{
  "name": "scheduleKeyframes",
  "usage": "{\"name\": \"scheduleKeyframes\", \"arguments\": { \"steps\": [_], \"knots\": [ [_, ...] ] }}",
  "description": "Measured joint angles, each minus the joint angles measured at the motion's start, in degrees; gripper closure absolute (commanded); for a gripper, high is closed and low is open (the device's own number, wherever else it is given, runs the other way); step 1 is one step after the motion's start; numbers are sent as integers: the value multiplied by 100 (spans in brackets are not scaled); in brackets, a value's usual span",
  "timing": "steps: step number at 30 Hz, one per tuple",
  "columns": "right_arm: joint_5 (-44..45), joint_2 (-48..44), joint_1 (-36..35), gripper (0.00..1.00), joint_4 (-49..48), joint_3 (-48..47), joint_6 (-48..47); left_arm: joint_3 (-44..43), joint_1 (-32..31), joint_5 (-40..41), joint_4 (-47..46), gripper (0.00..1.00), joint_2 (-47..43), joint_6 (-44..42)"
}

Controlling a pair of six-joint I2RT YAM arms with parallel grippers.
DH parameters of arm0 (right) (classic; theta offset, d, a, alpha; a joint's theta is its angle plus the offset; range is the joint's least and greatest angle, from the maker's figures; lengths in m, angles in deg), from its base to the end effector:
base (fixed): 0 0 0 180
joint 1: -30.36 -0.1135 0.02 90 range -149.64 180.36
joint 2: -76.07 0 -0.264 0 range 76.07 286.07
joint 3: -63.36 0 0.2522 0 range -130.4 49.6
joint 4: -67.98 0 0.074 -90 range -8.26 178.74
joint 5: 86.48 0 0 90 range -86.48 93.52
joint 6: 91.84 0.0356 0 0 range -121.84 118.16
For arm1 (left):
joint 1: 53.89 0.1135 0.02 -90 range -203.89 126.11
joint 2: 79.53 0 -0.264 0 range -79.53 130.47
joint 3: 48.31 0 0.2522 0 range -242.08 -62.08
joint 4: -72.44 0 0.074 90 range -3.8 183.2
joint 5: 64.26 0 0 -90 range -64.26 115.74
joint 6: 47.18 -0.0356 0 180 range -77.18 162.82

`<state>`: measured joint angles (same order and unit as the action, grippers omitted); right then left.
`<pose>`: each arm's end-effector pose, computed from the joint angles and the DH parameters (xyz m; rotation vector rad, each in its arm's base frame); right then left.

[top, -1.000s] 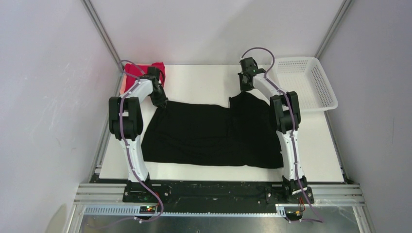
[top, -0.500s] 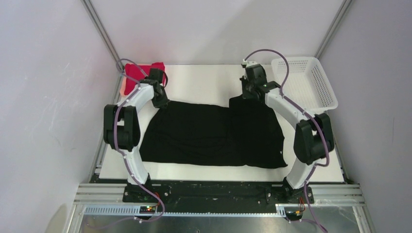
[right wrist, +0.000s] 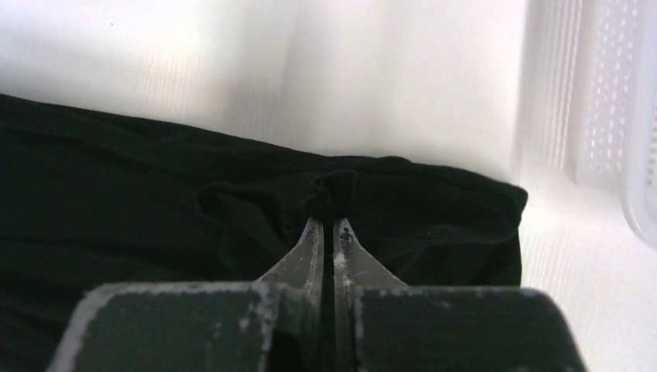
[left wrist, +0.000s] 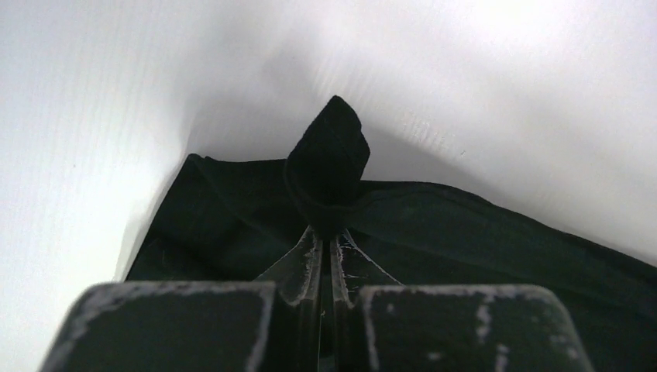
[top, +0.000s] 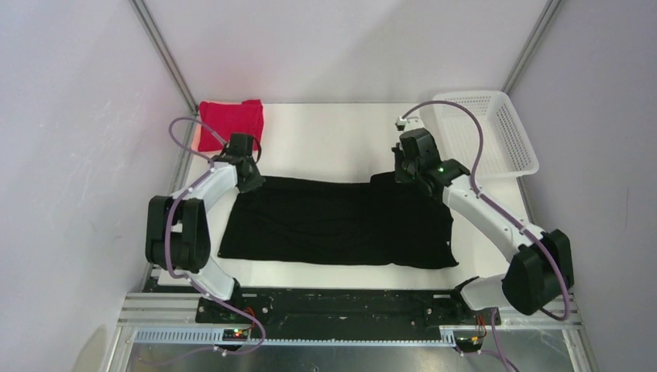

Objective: Fold and stack the t-shirts
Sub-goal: Fold the other side of the tshirt into a rectangle

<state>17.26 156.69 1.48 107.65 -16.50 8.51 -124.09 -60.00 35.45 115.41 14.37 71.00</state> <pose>0.2771 0.1432 0.3002 -0.2388 2.2413 0.0934 0.3291 -0.0292 0.2030 -0.5559 2.5519 0.0135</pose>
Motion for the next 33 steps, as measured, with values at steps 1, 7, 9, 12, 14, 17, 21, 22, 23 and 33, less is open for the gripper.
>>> {"name": "scheduleKeyframes", "arguments": {
  "steps": [1, 7, 9, 12, 14, 17, 21, 22, 23, 33],
  "knots": [
    [0, -140, -2, 100, 33, 90, 28, 96, -4, 17, -76, 92, -85, 28],
    [-26, -684, -4, 100, 129, 575, 164, 341, -52, 188, -369, 88, -549, 17],
    [-63, -769, 0, 100, 153, 695, 166, 330, -61, 262, -476, 87, -623, -28],
    [-157, -796, 52, 100, 138, 739, 164, 122, -70, 372, -505, 87, -579, -177],
    [-221, -800, 94, 100, 105, 739, 164, -81, -70, 411, -573, 87, -476, -278],
    [-262, -800, 140, 100, 70, 739, 164, -229, -76, 518, -774, 87, -304, -358],
    [-291, -800, 173, 100, 68, 739, 166, -160, -107, 651, -833, 86, -166, -435],
    [-313, -800, 175, 100, 68, 739, 168, -98, -125, 682, -855, 86, -164, -450],
    [-337, -800, 175, 100, 68, 739, 173, -42, -140, 717, -874, 85, -166, -468],
    [-546, -833, 133, 100, 94, 968, 304, 686, -249, 999, -1198, 81, -466, -470]
  ]
}}
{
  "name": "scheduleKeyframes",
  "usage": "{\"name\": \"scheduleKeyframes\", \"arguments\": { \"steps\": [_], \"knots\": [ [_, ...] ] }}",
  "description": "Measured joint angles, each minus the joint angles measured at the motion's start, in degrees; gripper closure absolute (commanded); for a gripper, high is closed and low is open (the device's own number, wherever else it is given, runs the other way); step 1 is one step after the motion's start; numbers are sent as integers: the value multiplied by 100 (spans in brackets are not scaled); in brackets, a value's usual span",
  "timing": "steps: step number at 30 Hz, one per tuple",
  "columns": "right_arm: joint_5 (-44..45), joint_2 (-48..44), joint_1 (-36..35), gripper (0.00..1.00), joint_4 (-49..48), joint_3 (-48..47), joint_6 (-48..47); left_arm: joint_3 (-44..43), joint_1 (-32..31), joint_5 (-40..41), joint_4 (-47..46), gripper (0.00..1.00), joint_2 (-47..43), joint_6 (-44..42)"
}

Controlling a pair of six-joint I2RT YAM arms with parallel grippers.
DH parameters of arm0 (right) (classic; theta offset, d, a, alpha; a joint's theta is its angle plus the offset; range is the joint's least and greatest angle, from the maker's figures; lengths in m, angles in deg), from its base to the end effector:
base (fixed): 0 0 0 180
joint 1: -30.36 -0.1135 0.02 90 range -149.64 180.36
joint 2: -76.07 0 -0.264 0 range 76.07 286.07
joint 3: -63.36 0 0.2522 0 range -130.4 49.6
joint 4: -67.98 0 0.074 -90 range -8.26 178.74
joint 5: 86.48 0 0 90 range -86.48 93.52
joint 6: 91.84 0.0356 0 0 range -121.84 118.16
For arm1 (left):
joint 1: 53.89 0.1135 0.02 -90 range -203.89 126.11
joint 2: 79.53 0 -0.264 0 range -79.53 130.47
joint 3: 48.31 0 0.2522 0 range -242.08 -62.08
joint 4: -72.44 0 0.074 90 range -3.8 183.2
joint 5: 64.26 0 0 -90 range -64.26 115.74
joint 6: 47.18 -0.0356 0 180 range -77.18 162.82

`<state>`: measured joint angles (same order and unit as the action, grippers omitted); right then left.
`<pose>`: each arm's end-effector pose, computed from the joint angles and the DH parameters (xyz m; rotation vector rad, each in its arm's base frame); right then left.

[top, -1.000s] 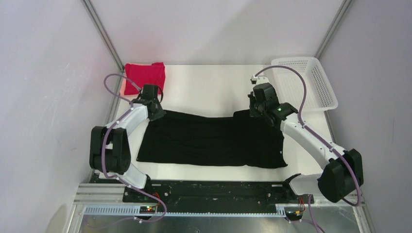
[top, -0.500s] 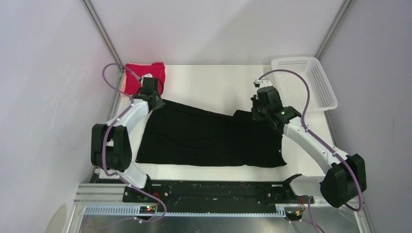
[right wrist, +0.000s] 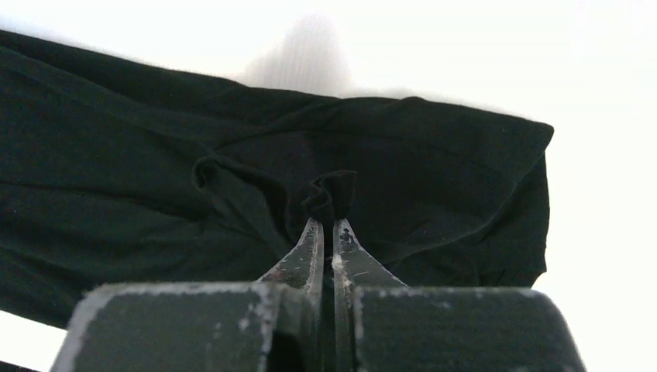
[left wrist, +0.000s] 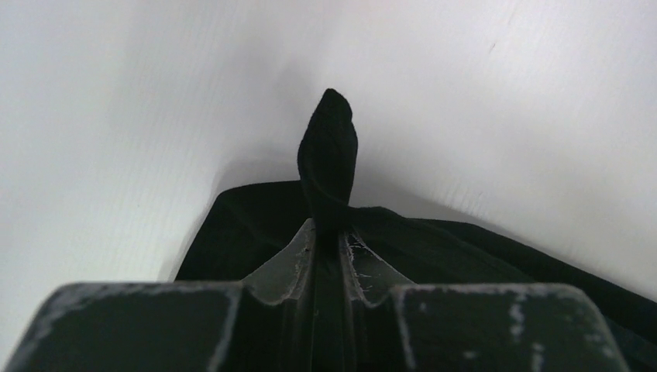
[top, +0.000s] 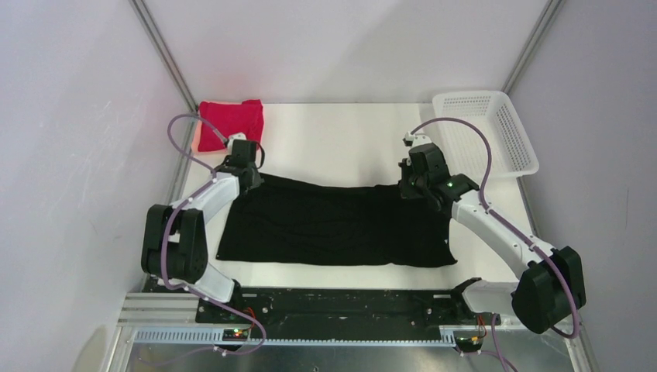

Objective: Fold and stack the t-shirts
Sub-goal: Fold the other side of the tshirt into a rectangle

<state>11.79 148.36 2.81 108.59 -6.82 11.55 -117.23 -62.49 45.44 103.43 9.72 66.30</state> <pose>0.2435 0.1213 0.2816 -0.2125 2.3052 0.1975 0.3184 -0.0360 0.2059 -0.4555 2.3595 0.1676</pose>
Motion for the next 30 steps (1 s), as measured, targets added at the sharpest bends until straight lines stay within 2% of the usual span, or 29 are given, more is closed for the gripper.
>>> {"name": "scheduleKeyframes", "arguments": {
  "steps": [18, 19, 20, 21, 24, 25, 27, 30],
  "knots": [
    [-415, -505, -50, 100, 203, 767, 205, 1467, -376, 114, -516, 77, -1132, 466],
    [-431, -542, -50, 100, 203, 837, 232, 1554, -387, 118, -527, 74, -1198, 518],
    [-457, -579, -52, 98, 212, 905, 254, 1650, -393, 131, -535, 62, -1263, 577],
    [-472, -619, -52, 95, 221, 986, 280, 1740, -393, 160, -538, 59, -1331, 647],
    [-503, -693, -66, 90, 286, 1165, 356, 2017, -393, 282, -538, 54, -1550, 859],
    [-503, -708, -79, 82, 313, 1215, 398, 2105, -393, 328, -527, 52, -1628, 953],
    [-503, -752, -140, 65, 422, 1333, 511, 2205, -393, 457, -393, 44, -1803, 1150],
    [-496, -918, -339, 56, 708, 1539, 734, 2225, -393, 772, 105, 19, -2288, 1694]
  ]
}}
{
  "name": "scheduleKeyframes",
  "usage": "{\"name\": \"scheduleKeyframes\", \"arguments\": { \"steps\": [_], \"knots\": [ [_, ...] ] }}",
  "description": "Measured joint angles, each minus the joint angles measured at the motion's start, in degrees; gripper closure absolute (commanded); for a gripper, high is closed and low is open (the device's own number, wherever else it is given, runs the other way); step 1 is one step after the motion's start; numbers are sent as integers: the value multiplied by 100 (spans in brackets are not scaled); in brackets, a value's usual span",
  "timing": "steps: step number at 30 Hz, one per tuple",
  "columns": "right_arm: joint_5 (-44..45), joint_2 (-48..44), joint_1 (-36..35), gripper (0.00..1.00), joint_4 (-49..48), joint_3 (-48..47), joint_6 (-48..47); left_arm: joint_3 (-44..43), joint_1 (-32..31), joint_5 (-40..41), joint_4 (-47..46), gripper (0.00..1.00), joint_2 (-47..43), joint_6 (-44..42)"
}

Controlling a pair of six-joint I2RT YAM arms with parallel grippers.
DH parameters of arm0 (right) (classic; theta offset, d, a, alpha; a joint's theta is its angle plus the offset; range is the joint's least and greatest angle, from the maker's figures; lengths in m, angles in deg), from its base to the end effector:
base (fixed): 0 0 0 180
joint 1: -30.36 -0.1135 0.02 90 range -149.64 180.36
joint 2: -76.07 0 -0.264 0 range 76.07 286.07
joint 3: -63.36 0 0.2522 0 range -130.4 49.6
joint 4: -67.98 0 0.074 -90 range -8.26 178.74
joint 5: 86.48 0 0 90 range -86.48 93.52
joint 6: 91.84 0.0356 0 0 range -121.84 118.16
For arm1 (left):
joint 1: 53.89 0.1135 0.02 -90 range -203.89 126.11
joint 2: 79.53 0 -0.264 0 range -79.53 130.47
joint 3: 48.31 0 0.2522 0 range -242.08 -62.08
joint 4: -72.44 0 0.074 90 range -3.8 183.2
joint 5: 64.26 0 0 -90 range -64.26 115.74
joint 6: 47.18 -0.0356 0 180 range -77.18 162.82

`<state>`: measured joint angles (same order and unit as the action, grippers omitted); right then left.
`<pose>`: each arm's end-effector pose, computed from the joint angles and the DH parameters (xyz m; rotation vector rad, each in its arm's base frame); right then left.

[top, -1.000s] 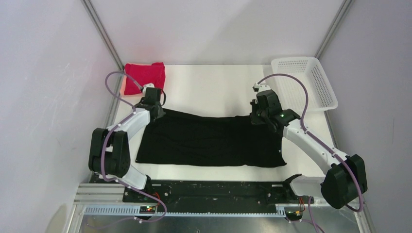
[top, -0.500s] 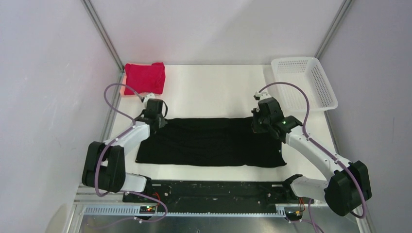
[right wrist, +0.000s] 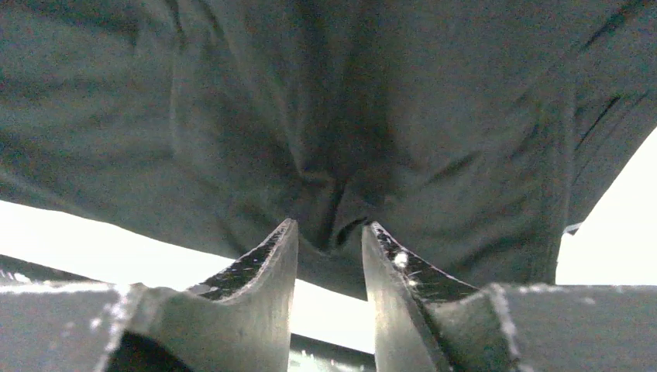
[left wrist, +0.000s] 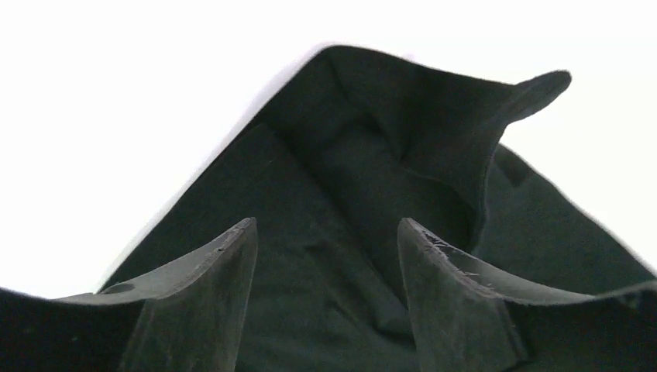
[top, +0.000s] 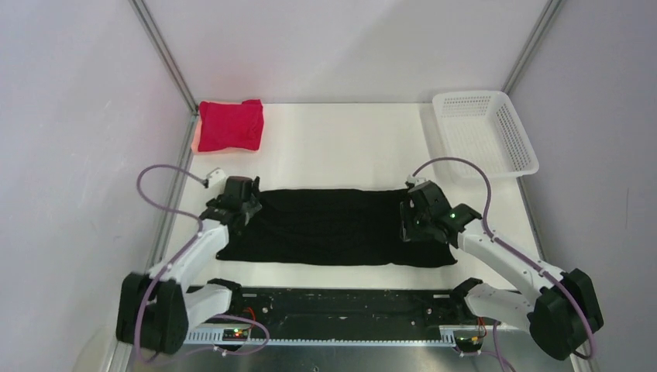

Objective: Fold and stack the t-shirts
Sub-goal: Fold the other side of the tshirt into a rectangle

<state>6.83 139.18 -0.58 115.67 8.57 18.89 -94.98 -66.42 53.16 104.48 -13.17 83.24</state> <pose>0.1824 0.1069 0.2216 -0.2060 2.5614 0.2754 0.2154 -0.0311 0.1875 -0.7556 2.2217 0.1489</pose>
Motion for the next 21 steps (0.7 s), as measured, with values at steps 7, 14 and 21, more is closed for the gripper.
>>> {"name": "scheduleKeyframes", "arguments": {
  "steps": [7, 14, 21],
  "knots": [
    [-57, -988, -501, 0, 802, 332, 479, -17, 0, 389, 975, 0, -2133, 1003],
    [284, -1519, -389, 0, 323, 358, 533, -704, 0, -568, 826, 0, -1873, 584],
    [-46, -407, 17, 0, -1104, 398, 470, -2457, -17, -1346, 809, 0, 1307, -361]
  ]
}}
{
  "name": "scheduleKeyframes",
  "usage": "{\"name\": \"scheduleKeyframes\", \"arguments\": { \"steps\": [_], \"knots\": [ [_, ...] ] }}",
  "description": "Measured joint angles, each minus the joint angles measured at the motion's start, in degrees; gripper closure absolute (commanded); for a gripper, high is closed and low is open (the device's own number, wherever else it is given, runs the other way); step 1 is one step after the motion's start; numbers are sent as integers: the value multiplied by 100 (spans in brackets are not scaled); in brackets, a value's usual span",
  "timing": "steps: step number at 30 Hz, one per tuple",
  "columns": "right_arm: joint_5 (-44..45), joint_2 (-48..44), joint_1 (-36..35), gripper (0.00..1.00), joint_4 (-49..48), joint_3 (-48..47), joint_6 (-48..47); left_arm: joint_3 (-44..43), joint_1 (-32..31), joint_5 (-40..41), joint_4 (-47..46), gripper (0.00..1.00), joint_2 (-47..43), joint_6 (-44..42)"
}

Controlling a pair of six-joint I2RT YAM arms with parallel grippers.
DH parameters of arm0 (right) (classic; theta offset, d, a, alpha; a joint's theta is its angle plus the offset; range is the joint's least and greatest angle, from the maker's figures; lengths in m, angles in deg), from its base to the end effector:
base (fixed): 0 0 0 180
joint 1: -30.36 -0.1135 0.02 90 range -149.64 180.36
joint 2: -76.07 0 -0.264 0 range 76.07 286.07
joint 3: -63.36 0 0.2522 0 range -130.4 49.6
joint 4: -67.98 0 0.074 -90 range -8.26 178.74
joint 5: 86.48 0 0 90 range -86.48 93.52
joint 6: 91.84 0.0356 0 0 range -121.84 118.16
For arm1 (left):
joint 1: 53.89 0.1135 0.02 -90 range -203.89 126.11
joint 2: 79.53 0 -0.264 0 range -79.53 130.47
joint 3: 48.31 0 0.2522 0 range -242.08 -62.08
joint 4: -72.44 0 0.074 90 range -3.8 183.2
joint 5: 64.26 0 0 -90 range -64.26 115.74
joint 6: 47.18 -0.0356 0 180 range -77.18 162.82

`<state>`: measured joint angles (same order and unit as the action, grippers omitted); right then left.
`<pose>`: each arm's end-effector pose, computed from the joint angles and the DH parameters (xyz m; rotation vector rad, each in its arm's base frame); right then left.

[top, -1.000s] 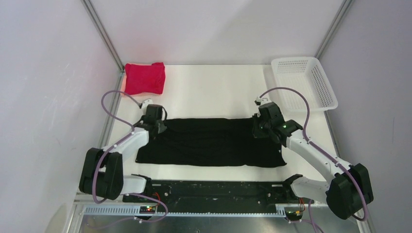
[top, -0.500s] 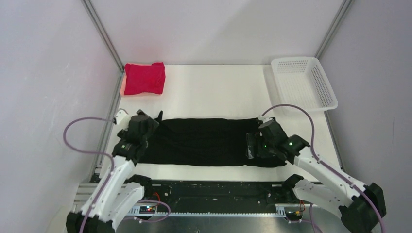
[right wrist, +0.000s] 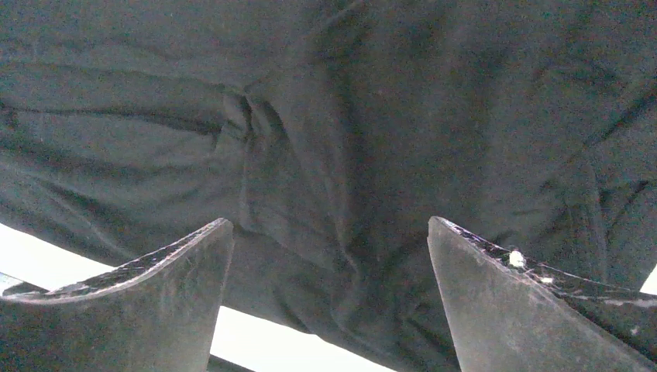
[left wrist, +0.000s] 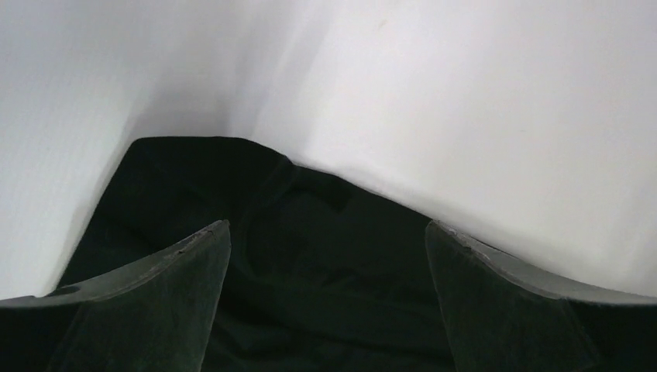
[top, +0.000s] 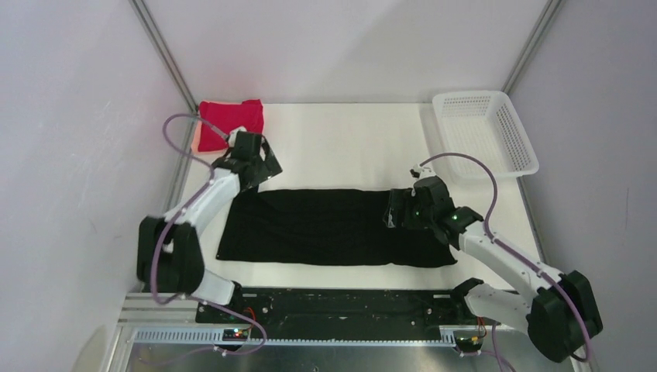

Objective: Fold and stack the t-shirts
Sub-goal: Fold the other side of the tshirt into a rectangle

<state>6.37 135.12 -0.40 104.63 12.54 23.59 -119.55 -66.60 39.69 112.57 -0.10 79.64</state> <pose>0.1826 0.1066 0.2265 -0.0865 2.3909 0.4155 0.2881 -0.0562 0.2560 -0.6060 2.3064 -0.1152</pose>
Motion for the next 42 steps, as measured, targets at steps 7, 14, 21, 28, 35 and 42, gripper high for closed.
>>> {"name": "scheduleKeyframes", "arguments": {
  "steps": [7, 14, 21, 28, 35, 42],
  "knots": [
    [-531, 612, 474, 0, -616, 13, -42, -874, 72, 426, 586, 46, 1604, -229],
    [-669, 800, 734, 0, -804, 13, -109, -968, 240, 841, 1025, 98, 1950, -192],
    [-868, 1362, 776, 0, -953, 13, -151, -544, 597, 1272, 1106, 100, 1552, 173],
    [-988, 1978, 778, 0, -1106, -11, -153, 109, 682, 1624, 1102, 100, 697, 798],
    [-1078, 2205, 804, 0, -1281, -144, -151, 986, 678, 1860, 1110, 68, 251, 1517],
    [-1082, 2186, 815, 0, -1279, -144, -155, 1379, 678, 2070, 1425, 20, -155, 1880]
  ]
}}
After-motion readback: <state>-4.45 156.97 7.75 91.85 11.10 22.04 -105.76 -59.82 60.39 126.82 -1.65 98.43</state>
